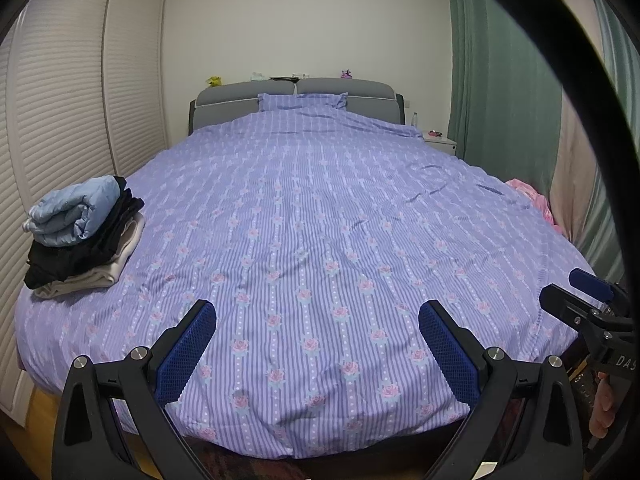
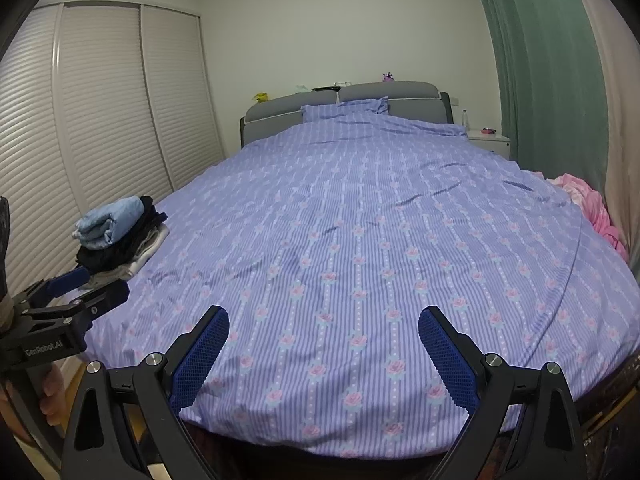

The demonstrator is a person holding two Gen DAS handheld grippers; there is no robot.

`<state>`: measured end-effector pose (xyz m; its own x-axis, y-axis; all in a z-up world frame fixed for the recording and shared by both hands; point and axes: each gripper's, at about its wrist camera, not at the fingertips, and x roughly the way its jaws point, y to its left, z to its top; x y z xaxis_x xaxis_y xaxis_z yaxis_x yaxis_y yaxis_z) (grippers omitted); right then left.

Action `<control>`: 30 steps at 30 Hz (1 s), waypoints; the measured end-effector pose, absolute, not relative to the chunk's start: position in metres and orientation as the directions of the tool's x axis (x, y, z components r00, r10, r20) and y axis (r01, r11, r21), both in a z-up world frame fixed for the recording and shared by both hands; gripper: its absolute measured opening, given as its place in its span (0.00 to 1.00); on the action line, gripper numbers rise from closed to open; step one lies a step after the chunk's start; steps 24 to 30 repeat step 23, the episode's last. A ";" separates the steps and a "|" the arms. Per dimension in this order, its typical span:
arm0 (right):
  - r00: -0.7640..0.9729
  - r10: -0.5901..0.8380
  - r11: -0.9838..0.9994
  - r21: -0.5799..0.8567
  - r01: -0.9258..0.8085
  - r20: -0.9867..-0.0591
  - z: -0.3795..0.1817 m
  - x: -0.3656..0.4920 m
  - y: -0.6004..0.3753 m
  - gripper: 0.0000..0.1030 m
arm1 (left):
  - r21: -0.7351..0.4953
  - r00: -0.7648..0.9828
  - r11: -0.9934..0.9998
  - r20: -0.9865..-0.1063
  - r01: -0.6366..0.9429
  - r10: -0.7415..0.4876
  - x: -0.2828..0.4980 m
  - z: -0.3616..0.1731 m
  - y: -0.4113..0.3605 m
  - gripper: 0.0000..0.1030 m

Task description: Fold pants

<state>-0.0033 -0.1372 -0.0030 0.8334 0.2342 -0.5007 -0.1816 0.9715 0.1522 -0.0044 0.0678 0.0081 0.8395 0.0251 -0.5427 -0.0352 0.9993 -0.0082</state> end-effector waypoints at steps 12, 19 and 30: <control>0.829 0.234 0.972 0.150 -0.182 -0.508 -0.007 -0.002 -0.135 0.94 | -0.024 0.840 0.999 -0.542 -0.041 0.022 -0.004 0.006 0.066 1.00; 0.824 0.235 0.972 0.152 -0.182 -0.516 -0.011 0.001 -0.134 0.94 | -0.025 0.841 0.998 -0.540 -0.053 0.031 -0.004 0.005 0.066 1.00; 0.824 0.232 0.972 0.151 -0.179 -0.517 -0.012 0.001 -0.134 0.94 | -0.030 0.838 0.998 -0.545 -0.062 0.035 -0.003 0.003 0.068 1.00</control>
